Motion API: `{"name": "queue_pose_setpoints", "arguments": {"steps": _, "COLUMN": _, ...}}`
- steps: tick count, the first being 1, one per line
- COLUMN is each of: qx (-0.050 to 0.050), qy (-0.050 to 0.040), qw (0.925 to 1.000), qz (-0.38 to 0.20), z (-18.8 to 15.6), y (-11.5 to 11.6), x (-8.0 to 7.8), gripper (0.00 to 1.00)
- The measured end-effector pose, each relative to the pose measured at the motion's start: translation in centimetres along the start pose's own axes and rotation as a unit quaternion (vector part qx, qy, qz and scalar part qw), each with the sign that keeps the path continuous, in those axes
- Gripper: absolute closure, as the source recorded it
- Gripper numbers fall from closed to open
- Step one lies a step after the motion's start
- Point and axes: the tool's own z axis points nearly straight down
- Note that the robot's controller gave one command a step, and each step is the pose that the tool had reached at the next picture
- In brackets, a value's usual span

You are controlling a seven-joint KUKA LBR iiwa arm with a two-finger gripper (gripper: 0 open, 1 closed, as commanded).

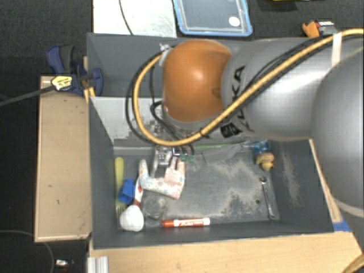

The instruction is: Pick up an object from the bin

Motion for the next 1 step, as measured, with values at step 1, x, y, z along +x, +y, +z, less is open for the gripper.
{"name": "queue_pose_setpoints", "arguments": {"steps": 1, "qx": -0.001, "qy": -0.0037, "qw": 1.0, "qz": 0.003, "z": -0.48, "y": -0.15, "x": -0.15, "gripper": 0.0}}
